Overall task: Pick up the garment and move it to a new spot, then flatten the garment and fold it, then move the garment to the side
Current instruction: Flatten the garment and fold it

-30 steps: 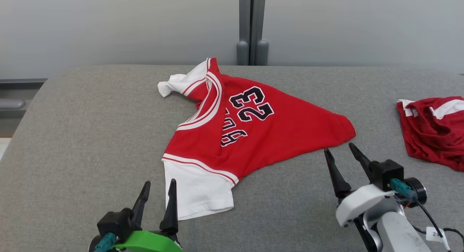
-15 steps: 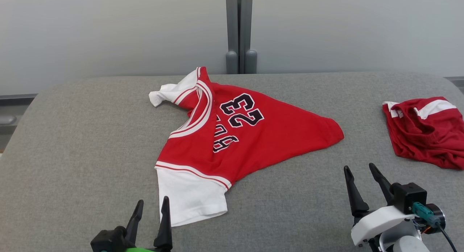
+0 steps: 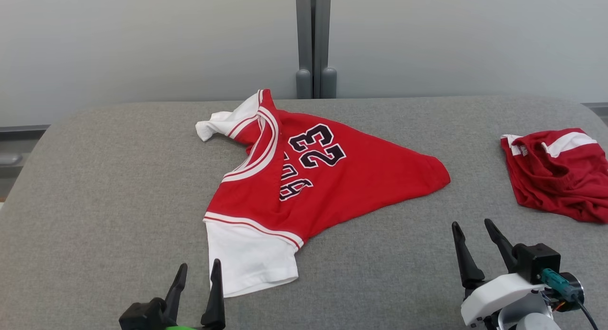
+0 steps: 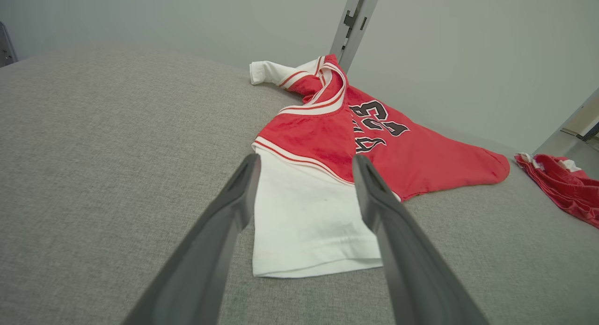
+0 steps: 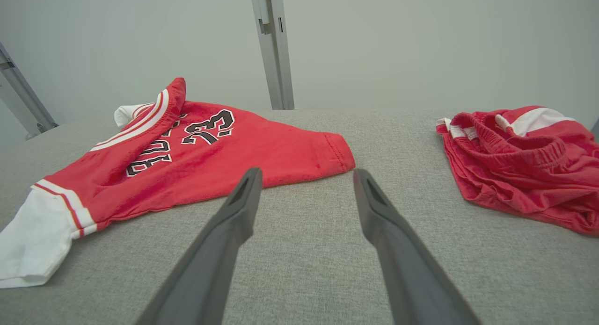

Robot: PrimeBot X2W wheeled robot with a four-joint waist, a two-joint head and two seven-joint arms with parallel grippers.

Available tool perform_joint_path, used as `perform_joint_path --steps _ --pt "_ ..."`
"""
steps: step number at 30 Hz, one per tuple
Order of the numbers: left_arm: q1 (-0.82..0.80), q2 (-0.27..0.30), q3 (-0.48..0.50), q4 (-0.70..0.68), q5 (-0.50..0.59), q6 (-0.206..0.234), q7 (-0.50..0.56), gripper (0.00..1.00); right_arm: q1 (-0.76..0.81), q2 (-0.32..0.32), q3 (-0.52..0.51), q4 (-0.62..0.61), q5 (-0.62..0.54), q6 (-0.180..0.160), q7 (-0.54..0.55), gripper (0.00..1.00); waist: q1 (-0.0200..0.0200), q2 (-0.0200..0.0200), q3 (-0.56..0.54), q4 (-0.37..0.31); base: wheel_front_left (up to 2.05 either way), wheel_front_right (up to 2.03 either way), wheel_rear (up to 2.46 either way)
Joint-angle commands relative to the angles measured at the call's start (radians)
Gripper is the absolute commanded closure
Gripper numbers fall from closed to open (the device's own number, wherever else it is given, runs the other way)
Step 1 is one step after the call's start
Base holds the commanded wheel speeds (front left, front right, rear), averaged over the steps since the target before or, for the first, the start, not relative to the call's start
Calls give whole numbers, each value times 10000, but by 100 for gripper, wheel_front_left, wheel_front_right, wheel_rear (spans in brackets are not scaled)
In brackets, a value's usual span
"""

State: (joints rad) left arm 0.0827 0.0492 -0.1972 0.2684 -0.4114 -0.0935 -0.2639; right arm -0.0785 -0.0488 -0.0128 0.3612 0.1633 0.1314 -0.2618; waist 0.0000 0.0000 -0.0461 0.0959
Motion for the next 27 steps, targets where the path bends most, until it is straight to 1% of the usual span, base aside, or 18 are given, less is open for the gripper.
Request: perform_joint_path --steps 1,4,7,10,16,21,27 --pt "69 26 5 37 138 -36 -4 0 101 -34 -5 37 70 -16 -45 0 0 0 -6 -1 0 0 0" --pt "5 26 -44 164 192 -47 -4 0 113 -34 38 73 114 -16 -45 0 0 0 -20 -11 0 0 0" --pt "-159 26 -75 653 252 207 -2 0 115 -34 82 95 144 -16 -45 0 0 0 -23 -29 0 0 0" --pt "-467 27 -215 1522 -21 368 340 0 121 -34 150 124 167 -16 -45 0 0 0 -21 -85 0 0 0" --pt "-965 29 -462 2742 -639 526 1160 0 109 -35 290 197 127 -16 -45 0 0 0 51 -266 0 0 0" --pt "-1355 27 -513 3429 -1119 677 1338 0 48 -36 335 219 96 -16 -45 0 0 0 170 -473 0 0 0" --pt "-1852 28 -525 4216 -1400 802 1403 0 -45 -35 336 182 -27 -16 -45 0 0 0 367 -705 0 0 0"
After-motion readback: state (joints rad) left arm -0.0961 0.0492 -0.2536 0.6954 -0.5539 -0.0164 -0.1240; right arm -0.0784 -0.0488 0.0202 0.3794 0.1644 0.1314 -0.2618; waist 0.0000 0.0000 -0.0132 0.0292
